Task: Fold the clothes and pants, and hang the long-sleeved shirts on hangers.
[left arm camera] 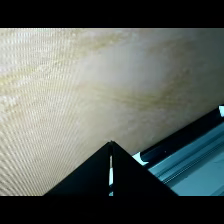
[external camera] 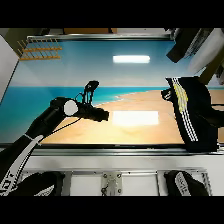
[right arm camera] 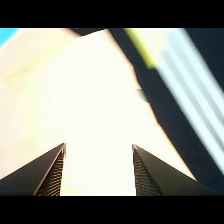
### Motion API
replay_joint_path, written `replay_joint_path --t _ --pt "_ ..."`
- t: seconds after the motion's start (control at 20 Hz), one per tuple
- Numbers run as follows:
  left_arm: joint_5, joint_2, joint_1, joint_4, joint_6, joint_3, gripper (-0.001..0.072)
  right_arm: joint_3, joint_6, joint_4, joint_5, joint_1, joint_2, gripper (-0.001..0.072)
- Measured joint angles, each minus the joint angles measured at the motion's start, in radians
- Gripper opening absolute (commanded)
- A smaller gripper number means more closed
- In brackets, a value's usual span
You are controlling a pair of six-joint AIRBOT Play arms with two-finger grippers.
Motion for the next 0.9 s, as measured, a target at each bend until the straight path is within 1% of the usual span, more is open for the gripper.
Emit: replay_joint_path --t 0.15,0.25,0.3,0.35,0.4,0.9 --pt "0.001 0.000 0.000 0.000 0.000 0.000 0.0010 0.002 -0.014 0.029 -0.043 0.233 0.005 0.0431" --pt "0.001 0.000 0.000 0.000 0.000 0.000 0.0009 0.002 -0.019 0.038 -0.072 0.343 0.007 0.0426" --pt "0.001 0.000 0.000 0.000 0.000 0.000 0.0009 0.002 -0.021 0.042 -0.086 0.383 0.007 0.0326" --pt "0.001 0.000 0.000 0.000 0.000 0.000 0.0009 0.002 -0.021 0.043 -0.094 0.409 0.008 0.0117" --pt "0.001 0.000 0.000 0.000 0.000 0.000 0.0009 0.002 -0.023 0.045 -0.103 0.430 0.008 0.0015" --pt "0.001 0.000 0.000 -0.001 0.000 0.000 0.0010 0.002 -0.024 0.050 -0.119 0.478 0.008 0.0014"
